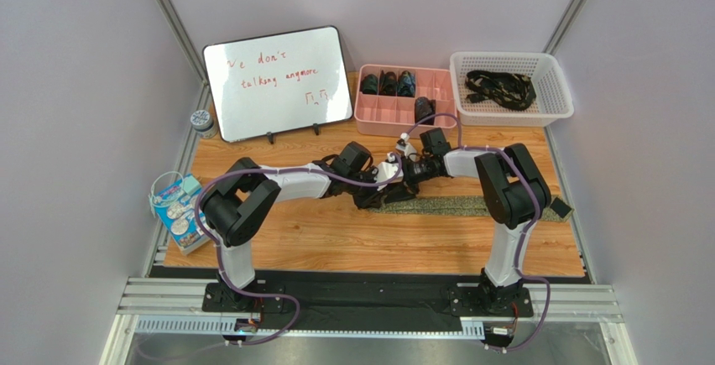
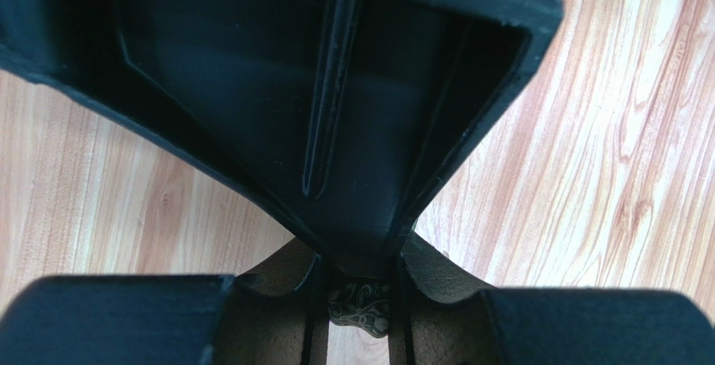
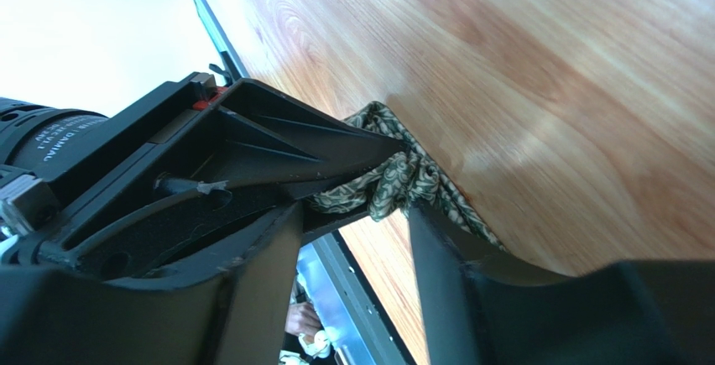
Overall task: Roll the ties
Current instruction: Roll the tie at the center of the board.
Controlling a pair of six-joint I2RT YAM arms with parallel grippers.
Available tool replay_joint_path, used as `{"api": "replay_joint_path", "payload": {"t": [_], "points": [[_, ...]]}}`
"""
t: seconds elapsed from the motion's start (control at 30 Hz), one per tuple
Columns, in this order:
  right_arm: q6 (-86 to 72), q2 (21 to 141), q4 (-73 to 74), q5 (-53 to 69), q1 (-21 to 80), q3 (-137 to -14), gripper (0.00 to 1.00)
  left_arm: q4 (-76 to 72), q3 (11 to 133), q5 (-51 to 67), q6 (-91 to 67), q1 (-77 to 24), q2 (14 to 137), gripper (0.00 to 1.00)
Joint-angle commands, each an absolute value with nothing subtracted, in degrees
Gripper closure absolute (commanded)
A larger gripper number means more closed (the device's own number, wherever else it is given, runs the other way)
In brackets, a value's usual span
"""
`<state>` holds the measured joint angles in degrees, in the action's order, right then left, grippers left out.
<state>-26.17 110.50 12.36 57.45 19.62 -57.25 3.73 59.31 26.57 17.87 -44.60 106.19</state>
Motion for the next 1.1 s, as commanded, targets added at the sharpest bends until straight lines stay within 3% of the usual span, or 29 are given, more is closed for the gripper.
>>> {"api": "replay_joint_path", "payload": {"t": [0.0,0.17,0.37,0.6,1.07], "points": [[-27.42,112.32,6.59,57.05,22.32,-57.92,0.49,6.59,57.83,27.42,17.75,-45.35,108.02,0.83],[-25.93,116.53,11.06,55.11,22.41,-59.76,0.79,6.77,58.09,27.33,17.84,-45.18,108.28,0.83],[-22.06,117.6,16.43,54.41,22.32,-60.91,1.0,7.21,58.18,26.81,18.02,-44.56,107.84,0.82],[-19.34,117.86,19.07,52.21,21.18,-60.12,1.0,6.07,56.87,26.02,18.54,-43.59,104.16,0.68],[-16.26,117.95,22.67,47.73,20.04,-60.03,1.0,3.96,54.41,26.72,20.3,-43.51,100.9,0.5]]}}
